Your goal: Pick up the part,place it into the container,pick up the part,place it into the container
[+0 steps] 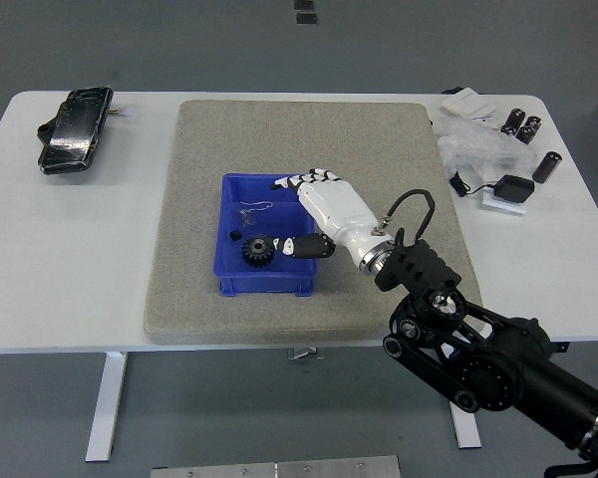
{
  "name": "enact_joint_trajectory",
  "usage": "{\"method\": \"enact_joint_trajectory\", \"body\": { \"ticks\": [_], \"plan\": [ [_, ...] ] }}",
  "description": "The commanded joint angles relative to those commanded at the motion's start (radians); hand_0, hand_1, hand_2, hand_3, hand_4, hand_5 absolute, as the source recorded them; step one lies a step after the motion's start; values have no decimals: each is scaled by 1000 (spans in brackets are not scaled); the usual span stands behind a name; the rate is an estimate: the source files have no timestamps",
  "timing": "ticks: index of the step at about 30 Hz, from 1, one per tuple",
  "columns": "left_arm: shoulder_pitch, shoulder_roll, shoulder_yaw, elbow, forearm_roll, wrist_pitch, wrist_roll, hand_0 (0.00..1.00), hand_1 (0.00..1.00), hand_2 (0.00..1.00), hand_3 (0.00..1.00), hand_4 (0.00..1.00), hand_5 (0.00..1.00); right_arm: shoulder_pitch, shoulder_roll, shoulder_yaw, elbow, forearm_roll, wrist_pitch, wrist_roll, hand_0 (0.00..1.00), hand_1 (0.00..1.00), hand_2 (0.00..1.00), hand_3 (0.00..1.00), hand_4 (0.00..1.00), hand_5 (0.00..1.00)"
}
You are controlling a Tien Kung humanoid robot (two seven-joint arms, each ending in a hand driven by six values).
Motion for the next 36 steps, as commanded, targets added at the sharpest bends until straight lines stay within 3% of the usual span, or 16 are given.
{"method": "enact_joint_trajectory", "body": {
  "ticks": [3, 4, 8, 9, 10, 20, 27, 28, 33, 34, 36],
  "plan": [
    [0, 0, 1, 0, -1, 0, 0, 665, 656, 632, 621, 702, 208, -11, -9, 65, -24, 52, -24, 10, 938, 833, 826, 820, 854, 434],
    [0, 0, 1, 0, -1, 0, 0, 665, 657, 631, 621, 701, 209, -13, -15, 83, -39, 63, -27, 12, 810, 729, 768, 793, 799, 391],
    [1, 1, 1, 0, -2, 0, -1, 665, 657, 631, 621, 701, 209, -20, -40, 122, -107, 99, -25, 16, 810, 729, 768, 793, 799, 391],
    [1, 0, 2, 0, -3, 0, -1, 665, 657, 631, 621, 701, 209, -22, -44, 121, -122, 105, -22, 16, 810, 729, 768, 793, 799, 391],
    [1, 0, 3, 0, -3, 0, 0, 665, 656, 630, 621, 702, 205, -24, -46, 118, -135, 109, -19, 16, 745, 679, 755, 778, 786, 376],
    [0, 2, 5, 0, -1, -1, -1, 665, 656, 629, 620, 701, 196, -19, -35, 41, -273, 156, 6, 35, 709, 651, 743, 769, 776, 363],
    [-1, 2, 8, 0, -5, 0, -1, 665, 657, 628, 620, 702, 194, -6, -26, 27, -324, 149, 7, 44, 691, 627, 716, 749, 766, 359],
    [-1, 2, 9, 0, -6, 0, -1, 665, 656, 628, 619, 701, 192, -5, -26, 27, -329, 148, 6, 45, 674, 583, 664, 704, 574, 239],
    [-1, 2, 10, 0, -8, 0, -2, 665, 656, 628, 619, 701, 192, -1, -25, 25, -343, 150, -3, 48, 674, 583, 664, 704, 574, 239],
    [-1, 2, 11, 0, -8, -1, -2, 666, 657, 628, 618, 701, 192, 0, -24, 25, -345, 150, -6, 48, 656, 518, 584, 637, 340, 158],
    [-1, 2, 11, 0, -8, -1, -2, 666, 657, 628, 618, 701, 192, 1, -24, 26, -348, 147, -10, 47, 656, 518, 584, 637, 340, 158]
  ]
}}
